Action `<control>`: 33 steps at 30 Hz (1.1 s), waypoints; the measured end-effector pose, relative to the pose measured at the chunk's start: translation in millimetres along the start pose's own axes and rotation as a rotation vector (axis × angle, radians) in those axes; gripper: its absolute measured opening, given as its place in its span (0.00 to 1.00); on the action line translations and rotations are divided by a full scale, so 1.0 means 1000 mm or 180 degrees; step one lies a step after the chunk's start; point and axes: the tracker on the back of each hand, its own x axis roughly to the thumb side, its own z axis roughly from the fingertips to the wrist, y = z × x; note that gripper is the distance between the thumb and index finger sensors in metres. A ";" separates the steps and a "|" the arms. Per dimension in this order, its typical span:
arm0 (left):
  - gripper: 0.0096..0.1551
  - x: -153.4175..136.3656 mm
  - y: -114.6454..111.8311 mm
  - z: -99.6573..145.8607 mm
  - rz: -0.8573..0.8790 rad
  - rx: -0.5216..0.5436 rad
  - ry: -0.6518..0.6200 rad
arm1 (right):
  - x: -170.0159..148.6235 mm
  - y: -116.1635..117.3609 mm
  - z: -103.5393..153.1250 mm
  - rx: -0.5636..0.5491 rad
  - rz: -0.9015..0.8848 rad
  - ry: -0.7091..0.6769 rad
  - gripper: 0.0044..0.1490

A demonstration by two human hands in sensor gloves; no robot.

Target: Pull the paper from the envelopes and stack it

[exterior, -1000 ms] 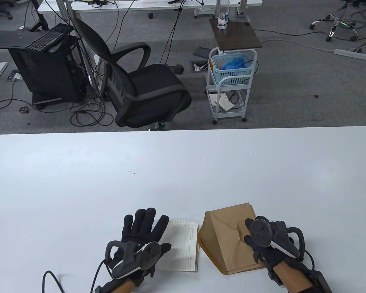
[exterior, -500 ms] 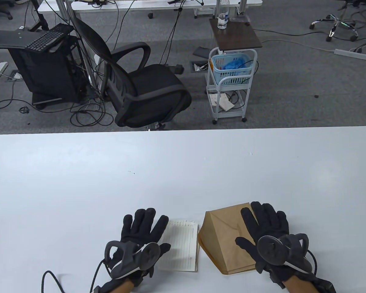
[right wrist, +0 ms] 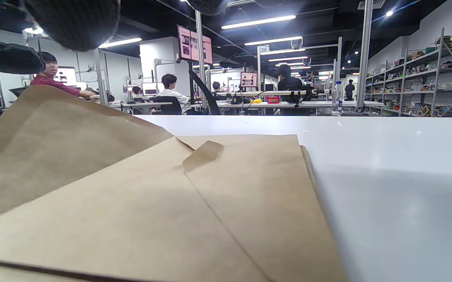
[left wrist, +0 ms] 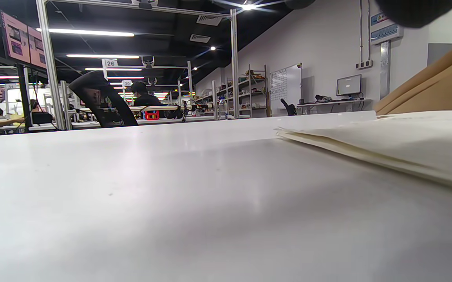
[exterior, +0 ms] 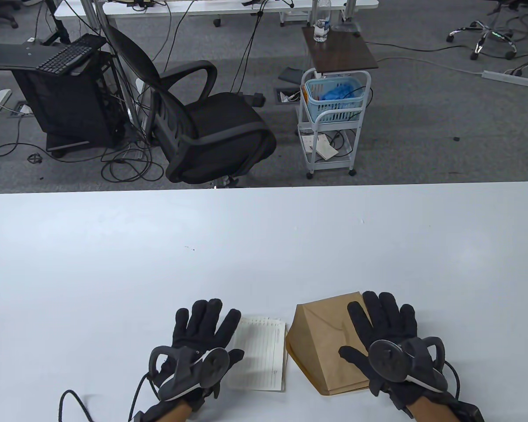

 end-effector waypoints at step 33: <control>0.47 -0.004 0.000 0.000 0.0007 -0.0024 0.0047 | -0.001 0.004 -0.004 0.0057 -0.0124 -0.0020 0.55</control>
